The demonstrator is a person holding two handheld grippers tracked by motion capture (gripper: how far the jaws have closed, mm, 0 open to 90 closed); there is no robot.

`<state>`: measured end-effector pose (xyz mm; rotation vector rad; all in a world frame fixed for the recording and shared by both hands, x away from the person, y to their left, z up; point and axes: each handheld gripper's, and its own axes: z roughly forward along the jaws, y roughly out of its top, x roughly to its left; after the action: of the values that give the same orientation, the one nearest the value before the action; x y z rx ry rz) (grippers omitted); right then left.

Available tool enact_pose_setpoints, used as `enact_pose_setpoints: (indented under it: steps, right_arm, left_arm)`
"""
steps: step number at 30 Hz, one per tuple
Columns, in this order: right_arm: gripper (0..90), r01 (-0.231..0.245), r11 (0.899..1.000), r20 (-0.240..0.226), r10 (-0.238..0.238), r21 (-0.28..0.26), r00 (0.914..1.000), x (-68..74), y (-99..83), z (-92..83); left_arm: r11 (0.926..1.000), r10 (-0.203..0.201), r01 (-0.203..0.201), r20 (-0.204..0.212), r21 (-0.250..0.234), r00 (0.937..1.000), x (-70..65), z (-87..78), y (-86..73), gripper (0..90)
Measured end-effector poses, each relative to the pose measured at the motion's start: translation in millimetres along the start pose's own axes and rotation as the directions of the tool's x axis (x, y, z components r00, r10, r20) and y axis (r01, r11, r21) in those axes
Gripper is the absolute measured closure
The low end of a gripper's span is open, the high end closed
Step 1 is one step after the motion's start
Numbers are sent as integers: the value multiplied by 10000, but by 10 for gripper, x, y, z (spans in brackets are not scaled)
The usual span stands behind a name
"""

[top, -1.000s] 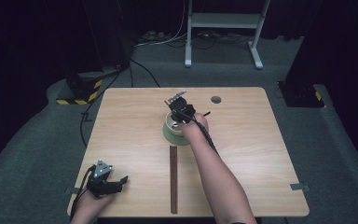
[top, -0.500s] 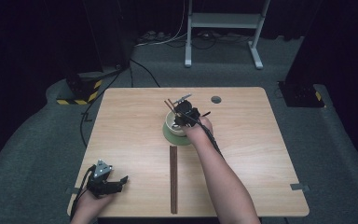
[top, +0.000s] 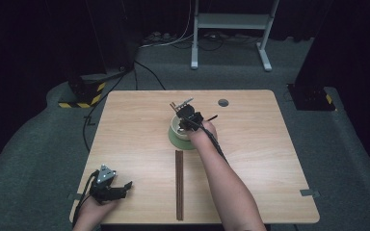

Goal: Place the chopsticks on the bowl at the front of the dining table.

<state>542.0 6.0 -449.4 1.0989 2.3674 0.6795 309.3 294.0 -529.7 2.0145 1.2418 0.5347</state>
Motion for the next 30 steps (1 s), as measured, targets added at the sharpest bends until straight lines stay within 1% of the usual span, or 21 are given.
enact_pose_setpoints:
  steps: [1, 2, 4, 5, 9, 10, 11, 12, 15, 16, 17, 18, 20, 21, 22, 23, 24, 25, 26, 28, 30]
  right_arm:
    - [722, -50, 10000, -20, 50, 45, 10000, 9, 4, 1]
    - [732, 30, 10000, 0, -30, 54, 10000, 12, 12, 1]
    - [764, -45, 10000, 46, 45, 3, 10000, 27, 19, 1]
    - [777, 100, 9999, 13, -100, -14, 9999, 26, 25, 4]
    - [783, -25, 10000, 68, 25, 27, 10000, 52, 30, 9]
    - [783, -3, 10000, 87, 3, 22, 10000, 51, 29, 10]
    - [783, 142, 9999, 136, -142, -15, 9998, 42, 30, 9]
    - [783, 12, 10000, 207, -13, 42, 9998, 52, 26, 4]
    - [783, 113, 9999, 216, -115, 98, 9997, 43, 19, -8]
    - [782, 6, 9999, 174, -9, 131, 9998, 36, -1, -22]
    - [783, 164, 9998, 178, -165, 63, 9997, 19, -11, -25]
    - [783, 164, 9998, 178, -165, 63, 9997, 19, -11, -25]
    - [782, -24, 9999, 115, 23, 111, 9999, 8, -45, -45]
    - [782, -24, 9999, 115, 23, 111, 9999, 8, -45, -45]
    - [755, 35, 10000, 79, -36, 88, 10000, -9, -57, -53]
    - [713, -54, 9999, -23, 54, 141, 10000, -7, -60, -55]
    - [676, -18, 9999, -32, 18, 104, 10000, -5, -57, -59]
    - [676, -18, 9999, -32, 18, 104, 10000, -5, -57, -59]
    - [627, -130, 9998, -59, 129, -128, 9999, 14, -50, -109]
    - [610, -70, 9993, -7, 70, -367, 10000, 25, -52, -176]
    - [599, 99, 9979, -96, -105, -646, 9999, 17, -75, -264]
  left_arm:
    - [10000, 10, -10, 2, -3, 10000, 1, 0, 0, 177]
    - [10000, -3, 3, -1, 13, 10000, 0, -1, 0, 177]
    - [10000, -7, 7, 0, 13, 10000, -1, -1, 0, 177]
    - [10000, -14, 14, -8, 10, 10000, -1, -1, -1, 177]
    - [10000, 0, 0, 0, 6, 10000, 0, -1, 0, 177]
    - [10000, -11, 11, 0, 18, 10000, -1, -1, 0, 177]
    - [10000, -4, 4, -8, 9, 10000, -1, -1, 0, 177]
    - [10000, -4, 4, -8, 9, 10000, -1, -1, 0, 177]
    - [10000, 5, -5, -7, 4, 10000, 0, 0, 0, 177]
    - [10000, 3, -3, 4, 1, 10000, 0, 0, 0, 177]
    - [10000, -10, 10, 0, 12, 10000, -1, -1, 0, 177]
    - [10000, -10, 10, 0, 12, 10000, -1, -1, 0, 177]
    - [10000, 13, -13, -6, 12, 10000, 1, -1, 0, 177]
    - [10000, 13, -13, -6, 12, 10000, 1, -1, 0, 177]
    - [10000, 26, -26, 3, 24, 10000, 2, -2, 0, 177]
    - [10000, 25, -25, 8, 27, 10000, 2, -2, 0, 177]
    - [10000, 10, -10, 12, 22, 10000, 0, -2, 0, 177]
    - [10000, 10, -10, 12, 22, 10000, 0, -2, 0, 178]
    - [10000, 30, -30, -3, 29, 10000, 1, -3, 0, 178]
    - [10000, 6, -6, 6, 28, 10000, 0, -2, -1, 178]
    - [10000, 6, -6, 6, -4, 10000, -3, -3, -1, 181]
